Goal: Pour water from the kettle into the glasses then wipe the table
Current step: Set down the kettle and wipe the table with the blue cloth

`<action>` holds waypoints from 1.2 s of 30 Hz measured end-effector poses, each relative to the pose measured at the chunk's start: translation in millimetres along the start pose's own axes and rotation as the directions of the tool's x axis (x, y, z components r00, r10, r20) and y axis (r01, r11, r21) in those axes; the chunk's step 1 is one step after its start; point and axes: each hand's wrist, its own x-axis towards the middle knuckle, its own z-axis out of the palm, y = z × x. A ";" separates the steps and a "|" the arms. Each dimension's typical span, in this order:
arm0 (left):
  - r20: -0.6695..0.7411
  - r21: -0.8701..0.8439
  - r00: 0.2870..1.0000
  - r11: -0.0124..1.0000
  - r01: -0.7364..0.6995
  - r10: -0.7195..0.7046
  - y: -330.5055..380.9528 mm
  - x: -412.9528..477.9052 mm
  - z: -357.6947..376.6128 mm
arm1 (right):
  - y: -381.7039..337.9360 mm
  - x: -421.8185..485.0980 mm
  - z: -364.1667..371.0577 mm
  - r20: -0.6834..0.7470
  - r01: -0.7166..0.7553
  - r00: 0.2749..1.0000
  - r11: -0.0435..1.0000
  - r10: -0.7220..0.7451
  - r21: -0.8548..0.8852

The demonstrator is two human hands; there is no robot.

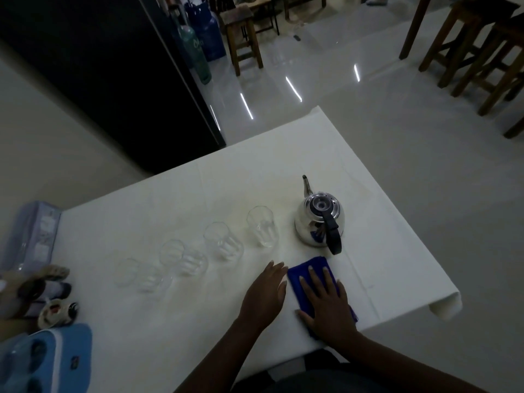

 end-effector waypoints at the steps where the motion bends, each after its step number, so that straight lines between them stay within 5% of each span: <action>1: 0.007 -0.003 1.000 1.000 0.012 -0.012 -2.7 -3.0 0.7 | -0.4 -0.5 1.2 0.008 -0.001 1.000 1.000 0.001 -0.014; 9: 0.073 0.011 0.996 0.999 0.049 -0.049 -37.3 -28.5 10.1 | -12.8 6.2 3.4 0.036 -0.126 0.991 0.992 0.126 -0.019; 24: -0.007 -0.031 0.992 0.992 0.126 -0.126 -91.9 -65.1 -10.6 | -71.6 57.3 -3.1 -0.046 -0.217 0.974 0.972 0.221 0.086; 36: -0.048 -0.138 0.975 0.968 0.210 -0.218 -115.4 -102.1 -15.4 | -56.3 27.0 15.1 0.005 0.174 0.985 0.981 -0.174 -0.087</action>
